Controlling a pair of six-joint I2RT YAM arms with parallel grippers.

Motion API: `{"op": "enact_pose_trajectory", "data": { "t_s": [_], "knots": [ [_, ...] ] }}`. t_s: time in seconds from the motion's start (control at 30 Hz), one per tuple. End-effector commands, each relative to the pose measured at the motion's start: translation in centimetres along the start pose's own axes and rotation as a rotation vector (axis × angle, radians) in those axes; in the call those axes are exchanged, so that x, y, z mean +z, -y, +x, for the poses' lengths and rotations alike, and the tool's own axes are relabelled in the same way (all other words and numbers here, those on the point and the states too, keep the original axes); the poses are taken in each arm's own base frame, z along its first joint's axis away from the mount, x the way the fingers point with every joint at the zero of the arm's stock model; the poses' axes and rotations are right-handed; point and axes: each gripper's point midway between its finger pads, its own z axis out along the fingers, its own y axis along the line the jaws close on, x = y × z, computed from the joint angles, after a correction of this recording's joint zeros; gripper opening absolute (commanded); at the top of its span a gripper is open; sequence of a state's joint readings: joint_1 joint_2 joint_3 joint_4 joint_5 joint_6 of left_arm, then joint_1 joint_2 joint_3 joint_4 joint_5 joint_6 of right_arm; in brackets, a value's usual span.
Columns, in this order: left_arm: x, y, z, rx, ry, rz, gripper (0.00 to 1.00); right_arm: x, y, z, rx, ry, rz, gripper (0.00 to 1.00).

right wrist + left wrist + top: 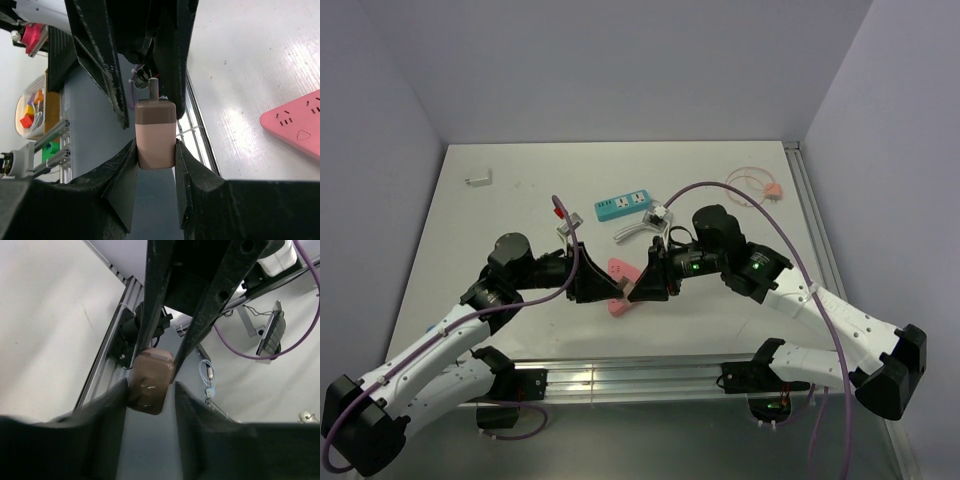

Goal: Insert the plug

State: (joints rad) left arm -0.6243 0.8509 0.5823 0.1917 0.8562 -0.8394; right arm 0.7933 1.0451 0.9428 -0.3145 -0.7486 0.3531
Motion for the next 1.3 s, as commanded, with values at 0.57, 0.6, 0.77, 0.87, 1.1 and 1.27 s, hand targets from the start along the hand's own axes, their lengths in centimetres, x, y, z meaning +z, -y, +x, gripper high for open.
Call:
{"op": "enact_pose_trajectory", "data": {
  "t_s": [0.57,0.6,0.77,0.87,1.1,1.27],
  "knots": [
    [-2.6,5.1,-6.9,0.003,0.445,0.092,0.00,-0.9,-2.3,-8.3,0.000,0.328,-0.008,0.62],
    [-2.8,5.3,-7.1,0.004,0.457,0.094,0.00,-1.0,-3.0,-8.7,-0.022,0.345,-0.045,0.62],
    [-3.5,6.4,-7.6,0.012,0.509,0.135,0.00,-1.0,-4.8,-9.8,-0.013,0.399,-0.163,0.58],
    [-3.6,6.7,-7.6,0.015,0.514,0.151,0.00,-0.7,-5.4,-10.2,0.004,0.401,-0.214,0.56],
    [-3.5,6.2,-7.6,0.009,0.520,0.146,0.00,-0.6,-7.5,-10.7,0.062,0.382,-0.353,0.00],
    [-3.3,3.4,-7.8,-0.003,0.525,-0.015,0.16,-0.7,-6.6,-11.3,0.061,0.408,-0.251,0.00]
  ]
}}
